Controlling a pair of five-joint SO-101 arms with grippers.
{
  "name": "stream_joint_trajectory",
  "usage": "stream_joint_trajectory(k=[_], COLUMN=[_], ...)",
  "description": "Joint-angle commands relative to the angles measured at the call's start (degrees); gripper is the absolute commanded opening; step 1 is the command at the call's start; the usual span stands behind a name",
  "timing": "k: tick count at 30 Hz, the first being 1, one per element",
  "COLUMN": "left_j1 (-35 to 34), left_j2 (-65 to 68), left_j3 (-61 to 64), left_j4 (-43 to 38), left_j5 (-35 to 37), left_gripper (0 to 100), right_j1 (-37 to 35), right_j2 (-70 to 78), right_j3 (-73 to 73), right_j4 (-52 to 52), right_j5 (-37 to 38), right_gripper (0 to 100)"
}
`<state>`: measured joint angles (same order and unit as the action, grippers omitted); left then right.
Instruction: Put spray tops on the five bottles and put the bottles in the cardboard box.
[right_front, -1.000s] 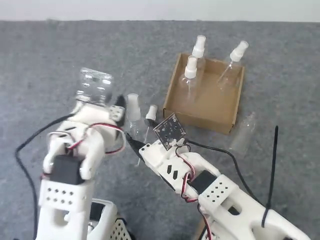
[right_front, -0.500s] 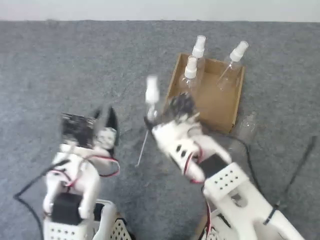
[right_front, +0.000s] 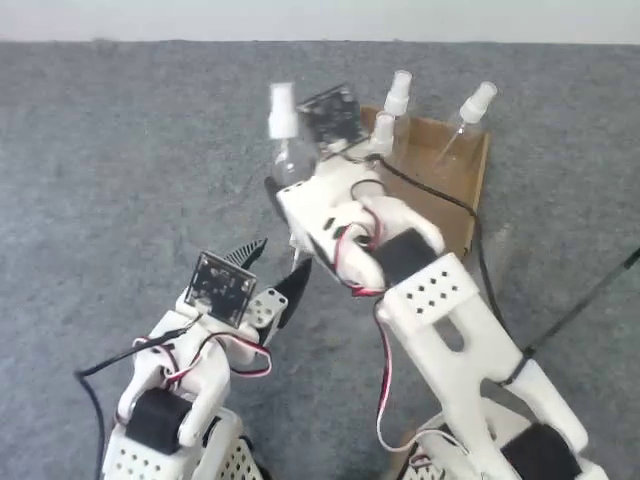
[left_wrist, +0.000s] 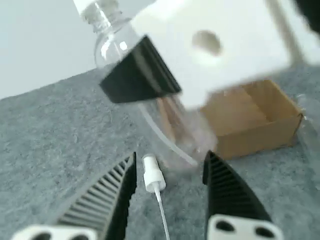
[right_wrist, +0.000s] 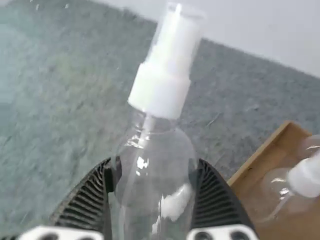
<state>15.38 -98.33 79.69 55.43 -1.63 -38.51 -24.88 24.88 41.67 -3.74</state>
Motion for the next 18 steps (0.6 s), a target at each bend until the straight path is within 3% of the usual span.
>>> stream_joint_trajectory(k=[1, 4, 18], left_j1=[-1.0, -1.0, -1.0], left_j2=[-0.7, -0.7, -0.7], left_j3=[0.9, 1.7, 2.0], left_j4=[-4.4, -5.0, -5.1], left_j5=[2.1, 2.0, 2.0], left_gripper=[24, 25, 25], right_j1=[-2.2, -2.6, -2.5], right_j2=[-0.8, -1.0, -16.3], right_j3=[-6.6, -8.2, -8.5], right_j4=[5.8, 10.2, 21.7], right_j5=[2.8, 6.0, 6.2], right_gripper=[0.6, 0.6, 0.6])
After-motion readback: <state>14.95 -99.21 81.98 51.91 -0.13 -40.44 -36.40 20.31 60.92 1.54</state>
